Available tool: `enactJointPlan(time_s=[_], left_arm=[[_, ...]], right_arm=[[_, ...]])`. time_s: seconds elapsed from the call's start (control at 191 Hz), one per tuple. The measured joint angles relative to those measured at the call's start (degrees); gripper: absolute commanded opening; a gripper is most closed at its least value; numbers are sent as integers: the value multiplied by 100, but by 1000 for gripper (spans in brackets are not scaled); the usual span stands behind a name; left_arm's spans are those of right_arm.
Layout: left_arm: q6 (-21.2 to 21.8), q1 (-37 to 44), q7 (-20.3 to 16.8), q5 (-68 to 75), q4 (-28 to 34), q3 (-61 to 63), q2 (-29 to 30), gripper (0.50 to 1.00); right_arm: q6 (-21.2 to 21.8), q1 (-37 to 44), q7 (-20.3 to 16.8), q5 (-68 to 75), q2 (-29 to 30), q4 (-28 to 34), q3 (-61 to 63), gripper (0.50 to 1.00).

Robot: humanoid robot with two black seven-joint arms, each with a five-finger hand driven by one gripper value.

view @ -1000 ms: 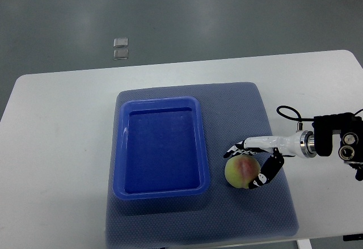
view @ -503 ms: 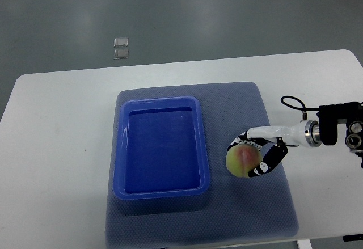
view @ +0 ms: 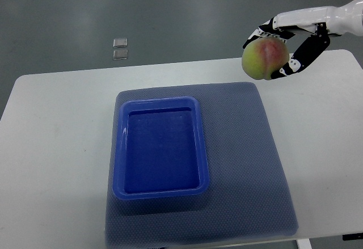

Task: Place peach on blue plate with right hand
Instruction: 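Carry the peach over the blue tray and lower it inside, then open the right hand to release the peach and withdraw upward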

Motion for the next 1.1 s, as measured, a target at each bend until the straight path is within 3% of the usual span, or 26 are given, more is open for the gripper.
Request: enactJointPlan(time_s=[0.089, 0.199, 0.497, 0.717, 0.859, 1.052, 1.099], left_arm=[[-5, 0, 0, 4, -5, 2, 0, 1000], [-9, 0, 1, 7, -8, 2, 0, 1000], [-9, 1, 0, 8, -8, 3, 0, 1000], [-9, 0, 0, 8, -8, -10, 0, 1000], [-9, 0, 0, 6, -7, -21, 0, 1000], [-7, 0, 0, 0, -7, -24, 0, 1000], [-7, 0, 0, 0, -7, -24, 0, 1000]], right_arm=[[-55, 6, -42, 0, 213, -130, 1, 527], [-212, 6, -61, 20, 926, -609, 1, 531], [-437, -456, -66, 81, 3753, -2646, -32, 545], [-654, -1219, -59, 1, 5175, -3543, -18, 572], [-812, -1682, -49, -35, 5690, -3899, -18, 586], [-942, -2060, -42, -169, 5827, -4122, -7, 605], [-948, -2119, -40, -236, 5828, -4149, -7, 641]])
